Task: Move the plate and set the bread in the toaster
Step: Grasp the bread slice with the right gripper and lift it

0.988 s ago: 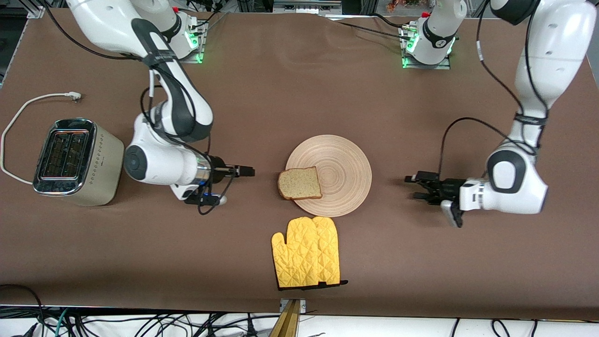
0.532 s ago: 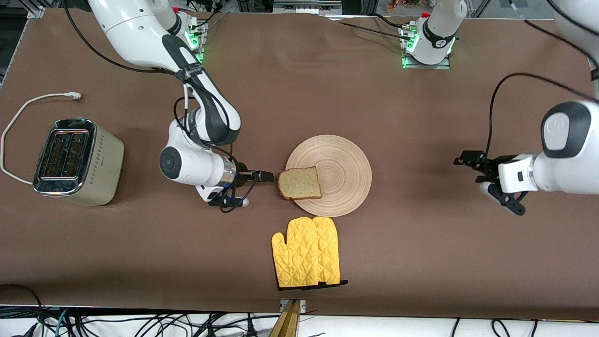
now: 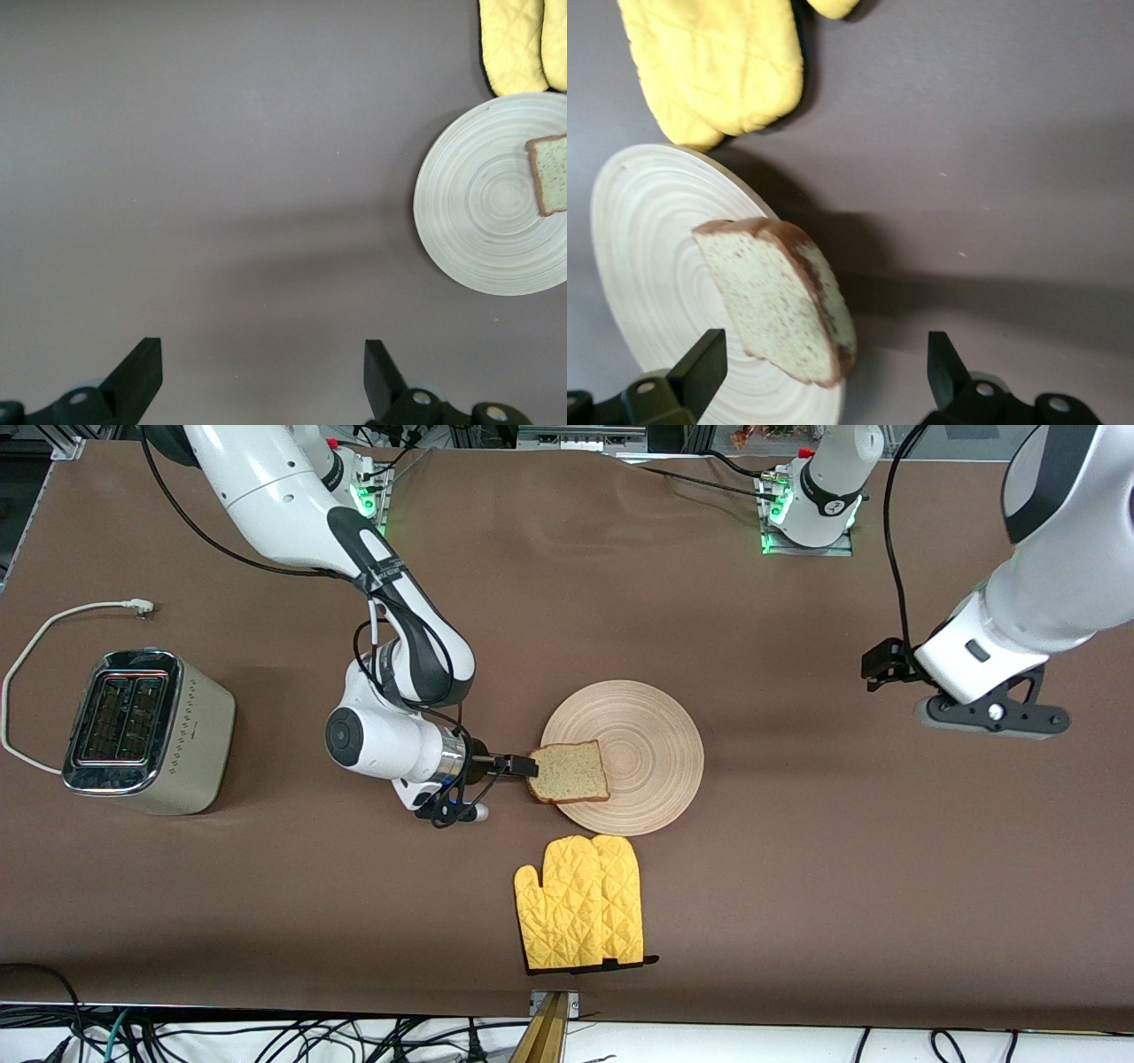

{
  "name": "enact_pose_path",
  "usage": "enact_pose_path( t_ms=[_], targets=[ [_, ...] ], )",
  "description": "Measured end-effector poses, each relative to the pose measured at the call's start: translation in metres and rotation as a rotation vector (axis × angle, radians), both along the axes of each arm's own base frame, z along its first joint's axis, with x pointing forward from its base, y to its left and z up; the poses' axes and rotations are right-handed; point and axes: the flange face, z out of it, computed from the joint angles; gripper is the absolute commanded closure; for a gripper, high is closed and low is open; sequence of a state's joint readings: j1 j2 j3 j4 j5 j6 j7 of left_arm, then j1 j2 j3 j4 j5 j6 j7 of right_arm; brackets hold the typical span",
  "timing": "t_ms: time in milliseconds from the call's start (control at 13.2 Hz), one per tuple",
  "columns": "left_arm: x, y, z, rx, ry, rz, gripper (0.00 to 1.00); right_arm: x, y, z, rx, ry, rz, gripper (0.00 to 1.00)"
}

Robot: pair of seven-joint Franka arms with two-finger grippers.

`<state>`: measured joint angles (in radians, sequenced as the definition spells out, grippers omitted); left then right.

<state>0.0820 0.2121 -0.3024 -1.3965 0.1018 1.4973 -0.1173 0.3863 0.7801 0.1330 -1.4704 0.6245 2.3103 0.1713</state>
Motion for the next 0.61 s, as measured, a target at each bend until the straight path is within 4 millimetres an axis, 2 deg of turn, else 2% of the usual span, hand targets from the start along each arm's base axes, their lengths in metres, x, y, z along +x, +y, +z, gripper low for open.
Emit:
enact_pose_path(
  t_ms=[304,380,456,532,608],
  targets=[
    [0.008,0.046,0.005,0.018,-0.115,0.084,0.0,0.011,0.005,-0.02,0.033,-0.026,0.011,0.0],
    [0.003,0.049,0.003,0.022,-0.156,0.088,0.0,0.011,0.008,-0.025,0.04,-0.026,0.008,0.01],
    [-0.006,0.046,0.0,0.023,-0.178,0.082,0.0,0.01,0.01,-0.03,0.044,-0.027,0.004,0.06],
    [-0.017,0.04,-0.001,0.024,-0.183,0.076,0.0,0.009,0.012,-0.035,0.045,-0.024,0.002,0.16],
    [-0.024,0.036,0.0,0.026,-0.182,0.076,0.0,0.008,0.012,-0.038,0.047,-0.021,-0.002,0.42]
  ],
)
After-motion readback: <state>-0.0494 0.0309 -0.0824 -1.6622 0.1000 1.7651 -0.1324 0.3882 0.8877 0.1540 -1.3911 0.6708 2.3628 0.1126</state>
